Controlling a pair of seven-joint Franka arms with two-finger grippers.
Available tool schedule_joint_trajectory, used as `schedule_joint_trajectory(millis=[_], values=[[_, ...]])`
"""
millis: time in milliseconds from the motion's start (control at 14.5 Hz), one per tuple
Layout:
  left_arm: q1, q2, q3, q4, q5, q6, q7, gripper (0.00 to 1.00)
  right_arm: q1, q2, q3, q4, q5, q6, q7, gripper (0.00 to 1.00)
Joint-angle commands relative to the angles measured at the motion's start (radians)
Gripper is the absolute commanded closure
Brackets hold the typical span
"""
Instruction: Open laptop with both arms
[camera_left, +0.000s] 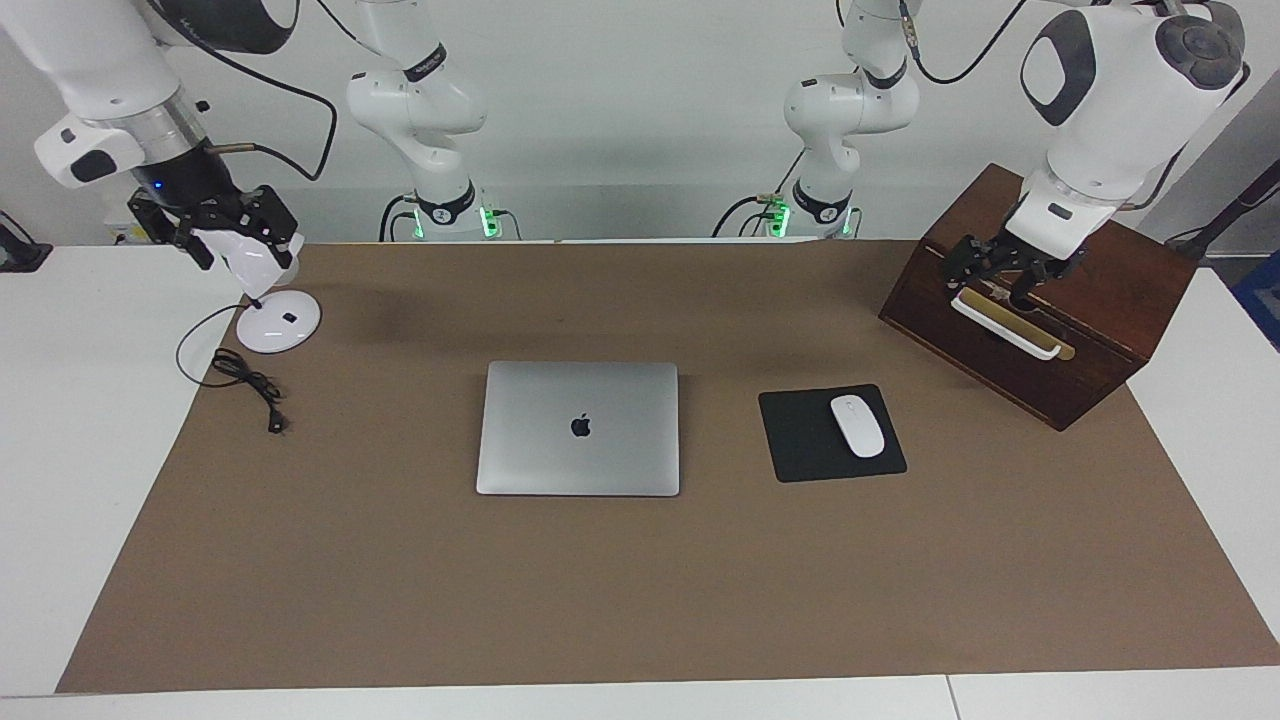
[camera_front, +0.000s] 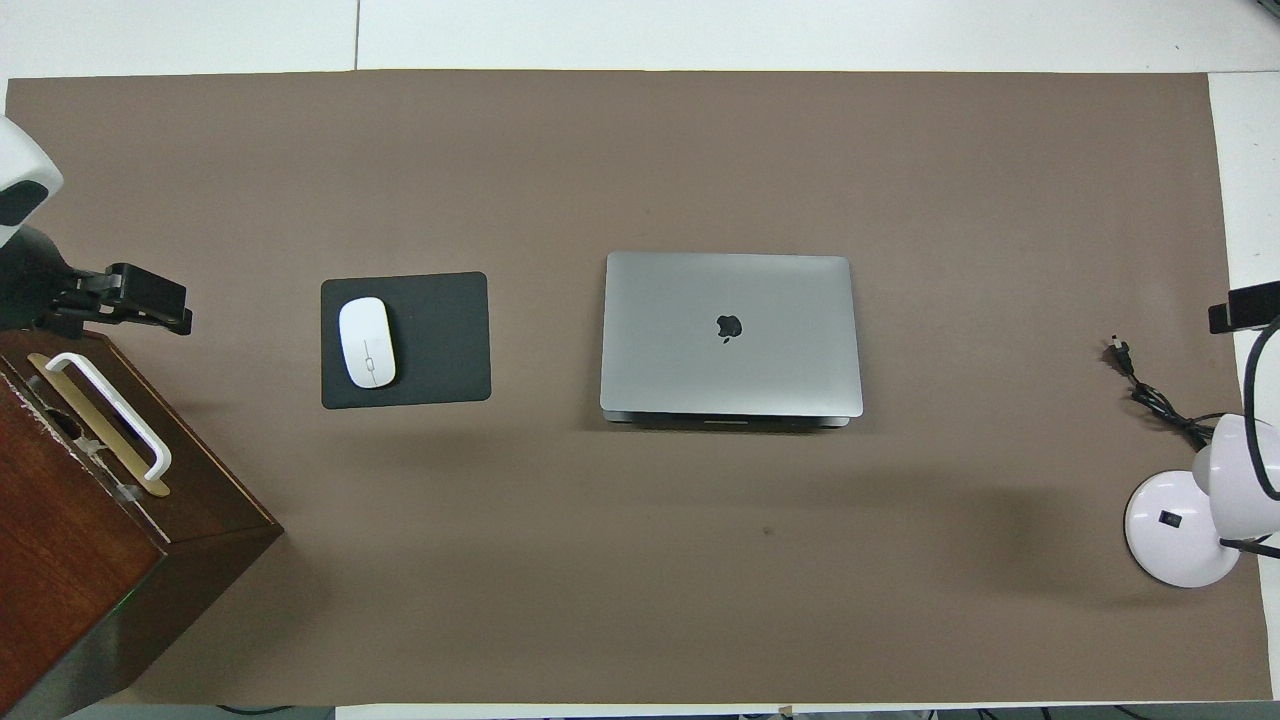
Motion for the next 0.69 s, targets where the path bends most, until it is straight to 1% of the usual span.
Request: schedule_joint_trajectory(millis=[0,621], values=[[0.002,0.003,-0.002,0.012,0.002,-0.019,-0.009,0.0,-0.006,-0.003,0.006,-0.011,0.009,0.016,0.02,0.0],[0.002,0.0,-0.005,0.001,0.002,-0.013,-0.009,0.0,-0.006,-0.002,0.006,-0.01,0.009,0.016,0.017,0.0]])
